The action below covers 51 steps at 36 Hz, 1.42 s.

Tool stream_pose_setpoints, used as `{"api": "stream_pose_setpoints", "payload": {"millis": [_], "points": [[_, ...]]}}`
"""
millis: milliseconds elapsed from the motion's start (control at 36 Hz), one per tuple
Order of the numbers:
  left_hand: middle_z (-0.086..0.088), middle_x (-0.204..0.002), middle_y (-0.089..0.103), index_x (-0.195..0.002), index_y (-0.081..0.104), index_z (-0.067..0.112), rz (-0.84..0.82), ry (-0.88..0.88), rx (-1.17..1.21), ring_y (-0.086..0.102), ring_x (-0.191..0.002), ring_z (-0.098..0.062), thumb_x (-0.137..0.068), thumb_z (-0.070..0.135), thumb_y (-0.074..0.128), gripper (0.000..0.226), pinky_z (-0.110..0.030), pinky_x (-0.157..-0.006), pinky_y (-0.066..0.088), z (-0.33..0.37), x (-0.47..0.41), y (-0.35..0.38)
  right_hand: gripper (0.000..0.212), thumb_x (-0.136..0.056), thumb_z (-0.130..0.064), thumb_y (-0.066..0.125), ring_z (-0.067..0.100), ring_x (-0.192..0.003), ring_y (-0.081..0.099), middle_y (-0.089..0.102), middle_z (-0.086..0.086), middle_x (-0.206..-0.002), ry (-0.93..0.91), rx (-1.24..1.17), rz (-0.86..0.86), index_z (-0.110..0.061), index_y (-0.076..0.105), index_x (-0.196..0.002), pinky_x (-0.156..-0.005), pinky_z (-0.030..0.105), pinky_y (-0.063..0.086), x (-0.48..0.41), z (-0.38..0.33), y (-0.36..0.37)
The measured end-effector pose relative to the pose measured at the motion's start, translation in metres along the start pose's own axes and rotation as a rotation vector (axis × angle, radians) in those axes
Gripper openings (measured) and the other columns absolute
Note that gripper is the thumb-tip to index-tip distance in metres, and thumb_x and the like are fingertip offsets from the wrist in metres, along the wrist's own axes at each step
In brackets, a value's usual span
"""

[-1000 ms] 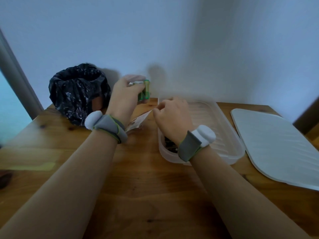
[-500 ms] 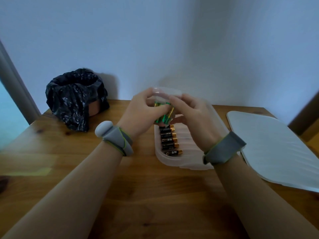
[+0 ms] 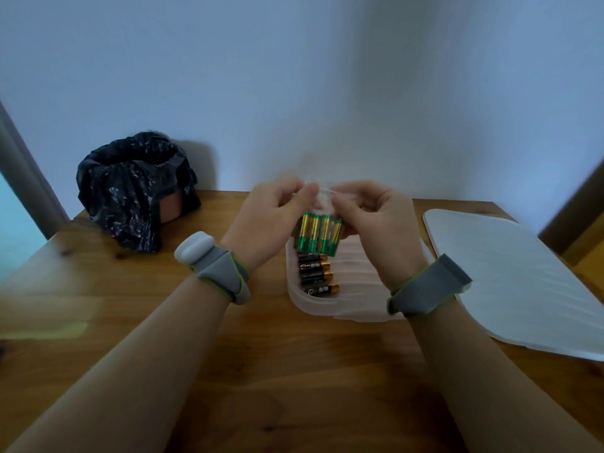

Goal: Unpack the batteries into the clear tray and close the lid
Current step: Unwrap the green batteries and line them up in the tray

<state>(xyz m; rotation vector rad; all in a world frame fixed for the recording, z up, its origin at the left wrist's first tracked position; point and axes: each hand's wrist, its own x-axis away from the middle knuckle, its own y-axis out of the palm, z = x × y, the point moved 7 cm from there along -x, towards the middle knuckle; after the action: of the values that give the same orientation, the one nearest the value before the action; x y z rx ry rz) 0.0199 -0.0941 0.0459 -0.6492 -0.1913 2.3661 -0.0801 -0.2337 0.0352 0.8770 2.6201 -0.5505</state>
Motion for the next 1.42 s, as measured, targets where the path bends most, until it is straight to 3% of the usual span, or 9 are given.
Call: {"api": "stream_pose_setpoints", "payload": {"millis": [83,167,306,667,778,861,1056,1306,1417], "points": [[-0.024,-0.078,0.066,-0.077,0.067,0.012,0.035,0.015,-0.044,0.062,-0.076,-0.041,-0.1,0.033,0.055,0.033,-0.055,-0.073,0.055,0.0,-0.001,-0.005,0.019,-0.103,-0.032,0.063,0.025,-0.072,0.075,0.079,0.005,-0.083,0.045,-0.039,-0.068,-0.023,0.079,-0.098,-0.07,0.048,0.065,0.001,-0.003,0.005],[-0.006,-0.067,0.061,-0.074,0.066,0.015,0.045,0.025,-0.112,0.056,-0.063,-0.016,-0.101,0.026,0.055,0.032,-0.038,-0.066,0.053,-0.002,-0.003,-0.007,0.024,-0.107,-0.019,0.056,0.018,-0.062,0.07,0.074,0.002,-0.073,0.081,-0.085,-0.132,-0.011,0.074,-0.095,-0.058,0.03,0.061,0.001,-0.008,0.011],[0.01,-0.057,0.052,-0.068,0.061,0.02,0.005,0.04,-0.115,0.047,-0.052,0.0,-0.1,0.02,0.056,0.033,-0.017,-0.055,0.04,-0.002,-0.004,-0.007,0.014,-0.104,-0.015,0.062,0.026,-0.067,0.074,0.076,0.007,-0.083,0.048,0.038,-0.212,-0.011,0.075,-0.1,-0.061,0.03,0.063,0.001,-0.013,0.016],[0.01,-0.063,0.057,-0.077,0.06,0.015,-0.082,0.117,-0.218,0.055,-0.061,-0.013,-0.099,0.028,0.054,0.026,-0.037,-0.061,0.049,0.001,-0.001,0.003,0.011,-0.094,-0.007,0.073,0.023,-0.065,0.072,0.075,0.019,-0.08,0.086,-0.076,-0.332,-0.003,0.075,-0.084,-0.055,0.031,0.063,0.007,-0.015,0.02],[-0.003,-0.085,0.061,-0.095,0.06,0.017,0.076,0.166,-0.209,0.053,-0.07,-0.008,-0.091,0.028,0.067,0.013,-0.023,-0.067,0.043,0.009,-0.001,-0.003,0.013,-0.084,-0.016,0.078,0.022,-0.06,0.069,0.073,0.012,-0.072,0.124,-0.238,-0.338,-0.005,0.075,-0.077,-0.049,0.025,0.056,0.007,-0.011,0.019],[-0.007,-0.073,0.053,-0.084,0.055,0.011,0.176,0.199,-0.21,0.044,-0.063,-0.009,-0.088,0.034,0.068,0.027,-0.027,-0.059,0.041,0.017,0.002,-0.011,0.015,-0.079,-0.023,0.078,0.022,-0.061,0.069,0.074,0.012,-0.073,0.125,-0.307,-0.332,-0.008,0.075,-0.076,-0.048,0.024,0.054,0.007,-0.012,0.018],[0.003,-0.055,0.042,-0.066,0.059,0.007,-0.164,0.077,-0.152,0.039,-0.051,-0.011,-0.098,0.046,0.054,0.051,-0.028,-0.051,0.033,0.024,0.008,0.015,0.021,-0.091,-0.013,0.078,0.027,-0.066,0.073,0.076,0.019,-0.079,0.11,-0.223,-0.311,0.007,0.074,-0.095,-0.052,0.027,0.057,0.007,-0.011,0.018],[0.0,-0.046,0.046,-0.067,0.064,0.007,-0.27,-0.148,-0.013,0.04,-0.041,-0.016,-0.096,0.042,0.06,0.046,-0.024,-0.043,0.033,0.011,0.009,0.021,0.003,-0.093,-0.006,0.074,0.03,-0.062,0.072,0.078,0.01,-0.074,0.055,-0.098,-0.38,-0.004,0.074,-0.091,-0.049,0.029,0.058,0.014,-0.026,0.026],[-0.008,-0.052,0.047,-0.075,0.064,0.0,-0.325,-0.226,0.084,0.041,-0.041,-0.021,-0.099,0.034,0.055,0.043,-0.023,-0.041,0.025,0.006,0.011,0.026,0.018,-0.095,-0.006,0.071,0.029,-0.056,0.07,0.077,0.017,-0.076,0.106,-0.154,-0.419,0.012,0.067,-0.094,-0.047,0.03,0.058,0.016,-0.027,0.029]]}}
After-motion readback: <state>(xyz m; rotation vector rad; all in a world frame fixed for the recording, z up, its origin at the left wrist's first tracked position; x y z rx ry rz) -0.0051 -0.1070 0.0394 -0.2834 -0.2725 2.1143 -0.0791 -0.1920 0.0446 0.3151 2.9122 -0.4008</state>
